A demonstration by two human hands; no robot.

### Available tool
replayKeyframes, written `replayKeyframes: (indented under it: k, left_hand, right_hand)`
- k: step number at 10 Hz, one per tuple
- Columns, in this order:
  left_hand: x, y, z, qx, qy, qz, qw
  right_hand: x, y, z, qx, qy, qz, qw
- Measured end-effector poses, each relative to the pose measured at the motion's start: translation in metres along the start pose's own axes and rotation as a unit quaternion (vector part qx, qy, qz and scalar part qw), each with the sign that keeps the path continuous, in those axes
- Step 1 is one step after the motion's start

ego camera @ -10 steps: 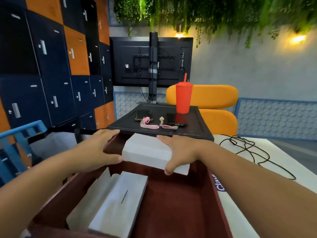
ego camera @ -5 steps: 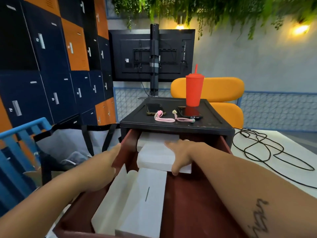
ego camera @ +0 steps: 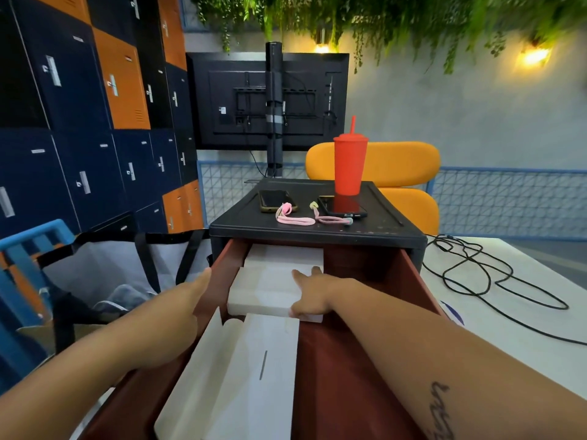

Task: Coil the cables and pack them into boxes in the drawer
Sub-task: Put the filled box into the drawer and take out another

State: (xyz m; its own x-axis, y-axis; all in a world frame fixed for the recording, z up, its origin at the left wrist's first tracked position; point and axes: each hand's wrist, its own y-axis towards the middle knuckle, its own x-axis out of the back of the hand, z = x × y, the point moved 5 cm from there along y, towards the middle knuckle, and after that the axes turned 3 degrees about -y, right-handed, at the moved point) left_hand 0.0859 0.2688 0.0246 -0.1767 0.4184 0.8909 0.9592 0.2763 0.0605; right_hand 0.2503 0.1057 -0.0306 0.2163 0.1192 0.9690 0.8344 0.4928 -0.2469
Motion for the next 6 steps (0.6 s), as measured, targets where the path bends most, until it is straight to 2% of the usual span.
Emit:
replayKeyframes:
  k: [1,2,3,4,5,6]
  left_hand:
    - [0.003,-0.005,-0.006,-0.014,0.035,0.005,0.999]
    - [0.0,0.0,0.003,0.008,0.051,0.031,0.998]
    - [-0.002,0.001,0.0,-0.008,0.037,0.036,0.999]
    - [0.0,-0.005,-0.009,-0.056,0.063,0.007,0.996]
    - [0.005,-0.007,-0.013,-0.084,0.117,-0.028,0.989]
    - [0.006,-0.017,-0.032,-0.161,0.127,-0.036,0.978]
  right_hand:
    - [-0.002,0.007,-0.001,-0.025,0.007,0.002,1.0]
    - [-0.002,0.009,0.0,-0.041,-0.006,0.016,0.999]
    - [0.002,0.001,0.004,-0.031,-0.022,0.029,0.999]
    - [0.022,-0.018,0.011,0.008,-0.059,0.003,0.998]
    - [0.053,-0.047,0.019,0.084,-0.077,-0.06,0.992]
    - [0.076,-0.076,0.014,0.135,-0.029,-0.119,0.983]
